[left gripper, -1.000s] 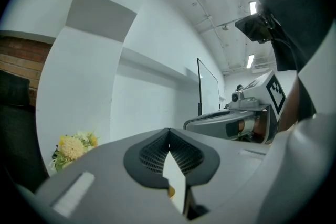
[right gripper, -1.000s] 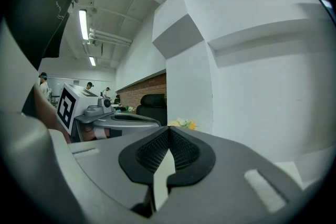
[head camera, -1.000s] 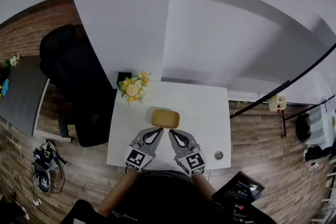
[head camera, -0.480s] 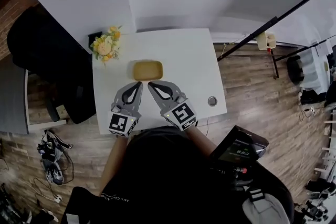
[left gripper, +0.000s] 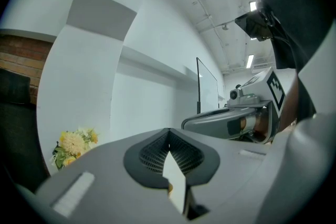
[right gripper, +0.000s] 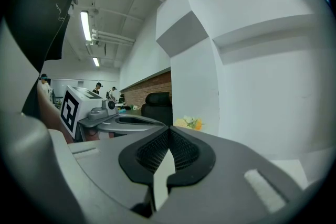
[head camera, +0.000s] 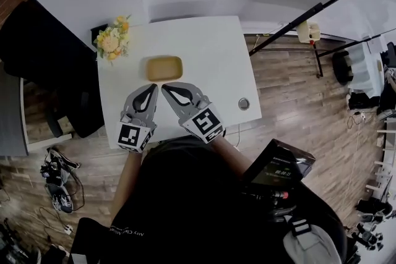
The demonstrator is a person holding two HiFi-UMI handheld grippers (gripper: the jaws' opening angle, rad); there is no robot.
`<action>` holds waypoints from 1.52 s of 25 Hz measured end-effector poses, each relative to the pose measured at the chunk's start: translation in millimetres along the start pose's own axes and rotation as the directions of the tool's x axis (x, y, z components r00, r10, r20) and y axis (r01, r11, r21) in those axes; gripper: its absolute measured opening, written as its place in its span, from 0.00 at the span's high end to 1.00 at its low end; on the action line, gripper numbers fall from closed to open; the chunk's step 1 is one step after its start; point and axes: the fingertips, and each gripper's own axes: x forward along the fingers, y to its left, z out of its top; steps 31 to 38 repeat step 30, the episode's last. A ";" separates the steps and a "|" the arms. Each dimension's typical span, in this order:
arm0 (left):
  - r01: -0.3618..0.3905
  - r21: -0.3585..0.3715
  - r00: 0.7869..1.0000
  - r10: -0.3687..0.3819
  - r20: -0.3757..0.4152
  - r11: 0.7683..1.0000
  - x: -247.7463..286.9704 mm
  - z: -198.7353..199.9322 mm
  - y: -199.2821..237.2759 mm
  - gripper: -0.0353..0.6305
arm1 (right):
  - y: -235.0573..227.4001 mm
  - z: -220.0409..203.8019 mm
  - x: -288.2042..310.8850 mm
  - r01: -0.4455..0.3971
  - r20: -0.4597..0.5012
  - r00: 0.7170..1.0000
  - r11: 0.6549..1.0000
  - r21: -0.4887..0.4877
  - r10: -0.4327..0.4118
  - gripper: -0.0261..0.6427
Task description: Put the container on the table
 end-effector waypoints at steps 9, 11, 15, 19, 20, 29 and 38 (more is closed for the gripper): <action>0.002 -0.004 1.000 -0.002 -0.003 1.000 -2.0 -1.4 -6.8 0.94 | -0.8 -1.6 -4.9 0.009 -0.007 1.000 1.000 0.000 -0.009 0.94; 0.004 -0.005 1.000 -0.004 -0.003 1.000 -3.0 -2.5 -6.3 0.94 | 0.5 -3.1 -3.1 0.007 -0.010 1.000 1.000 0.003 -0.007 0.94; 0.004 -0.013 1.000 -0.005 -0.005 1.000 -7.3 -3.4 -3.2 0.94 | 4.6 -5.7 1.5 0.003 -0.019 1.000 1.000 -0.004 -0.003 0.94; -0.012 -0.013 1.000 0.011 -0.011 1.000 -11.9 -5.6 0.9 0.94 | 7.5 -7.7 3.9 -0.007 -0.029 1.000 1.000 -0.005 0.007 0.94; -0.013 -0.014 1.000 0.013 -0.012 1.000 -12.6 -5.9 1.1 0.94 | 8.2 -8.5 4.4 -0.010 -0.032 0.999 1.000 -0.006 0.010 0.94; -0.026 -0.031 1.000 0.025 -0.018 0.999 -23.9 -10.3 9.3 0.94 | 19.8 -13.0 11.3 -0.026 -0.054 0.998 1.000 -0.014 0.025 0.94; -0.027 -0.032 0.999 0.027 -0.019 0.999 -25.5 -10.6 11.0 0.94 | 21.0 -13.7 12.3 -0.026 -0.057 0.998 1.000 -0.013 0.025 0.94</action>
